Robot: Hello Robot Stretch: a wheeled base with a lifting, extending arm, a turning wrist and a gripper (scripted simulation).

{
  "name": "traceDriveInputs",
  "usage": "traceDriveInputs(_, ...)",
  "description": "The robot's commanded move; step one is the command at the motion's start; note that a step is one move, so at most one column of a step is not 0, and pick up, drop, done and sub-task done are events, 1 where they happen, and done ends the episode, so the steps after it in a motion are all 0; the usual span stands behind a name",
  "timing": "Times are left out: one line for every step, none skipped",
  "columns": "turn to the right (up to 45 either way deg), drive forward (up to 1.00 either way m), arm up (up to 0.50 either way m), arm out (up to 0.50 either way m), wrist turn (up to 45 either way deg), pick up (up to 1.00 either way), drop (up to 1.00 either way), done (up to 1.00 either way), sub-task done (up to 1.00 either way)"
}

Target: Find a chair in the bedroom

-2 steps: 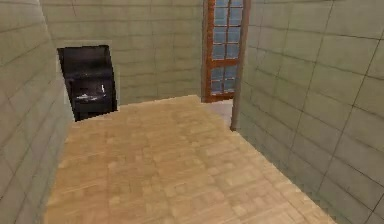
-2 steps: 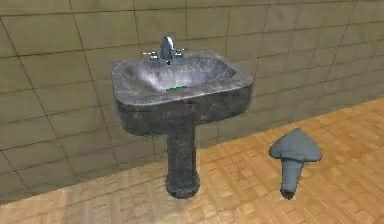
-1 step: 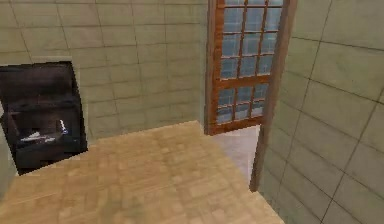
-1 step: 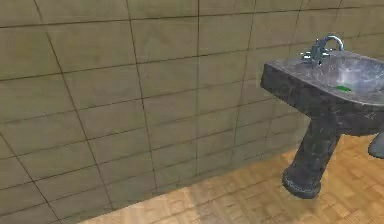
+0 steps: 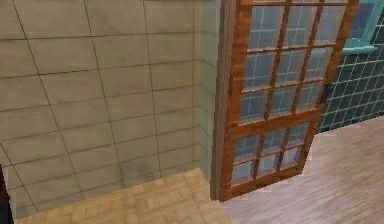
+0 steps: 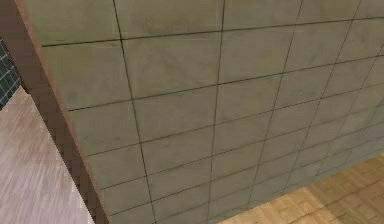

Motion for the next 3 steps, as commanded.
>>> traceDriveInputs(3.0,0.0,0.0,0.0,0.0,0.0,0.0,0.0,0.0)
traceDriveInputs(0.0,0.45,0.0,0.0,0.0,0.0,0.0,0.0,0.0)
traceDriveInputs(45.0,0.0,0.0,0.0,0.0,0.0,0.0,0.0,0.0)
